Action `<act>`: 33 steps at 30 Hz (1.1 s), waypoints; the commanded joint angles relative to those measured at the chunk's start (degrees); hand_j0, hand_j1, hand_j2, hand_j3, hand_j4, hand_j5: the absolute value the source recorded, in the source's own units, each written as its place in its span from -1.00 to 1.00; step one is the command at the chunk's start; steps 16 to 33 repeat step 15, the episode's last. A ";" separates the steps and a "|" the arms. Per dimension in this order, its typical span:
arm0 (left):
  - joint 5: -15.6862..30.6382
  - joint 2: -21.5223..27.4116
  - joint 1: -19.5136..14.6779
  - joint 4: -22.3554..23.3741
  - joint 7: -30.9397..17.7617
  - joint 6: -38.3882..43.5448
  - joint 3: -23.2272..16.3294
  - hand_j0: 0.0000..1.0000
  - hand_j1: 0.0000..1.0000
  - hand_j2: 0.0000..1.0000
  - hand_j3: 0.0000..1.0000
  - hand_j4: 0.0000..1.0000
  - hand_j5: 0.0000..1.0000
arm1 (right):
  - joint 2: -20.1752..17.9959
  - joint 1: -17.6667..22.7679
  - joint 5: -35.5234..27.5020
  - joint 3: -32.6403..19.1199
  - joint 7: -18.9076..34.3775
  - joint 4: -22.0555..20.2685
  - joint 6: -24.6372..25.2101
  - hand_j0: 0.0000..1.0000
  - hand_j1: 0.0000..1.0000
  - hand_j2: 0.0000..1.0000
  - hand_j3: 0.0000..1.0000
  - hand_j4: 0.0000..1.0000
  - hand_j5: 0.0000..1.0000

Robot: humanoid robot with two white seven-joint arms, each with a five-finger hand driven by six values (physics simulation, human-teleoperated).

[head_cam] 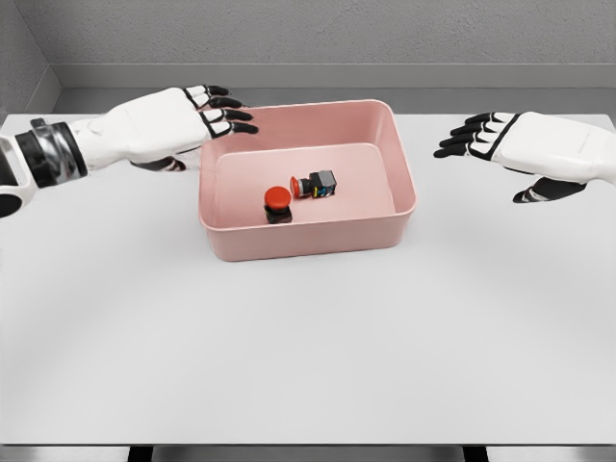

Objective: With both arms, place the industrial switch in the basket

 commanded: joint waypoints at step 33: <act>7.40 10.85 10.81 4.98 -0.75 0.09 8.97 1.00 1.00 1.00 1.00 1.00 1.00 | -0.06 0.00 -0.30 0.08 -0.03 -0.06 0.23 1.00 1.00 1.00 1.00 1.00 1.00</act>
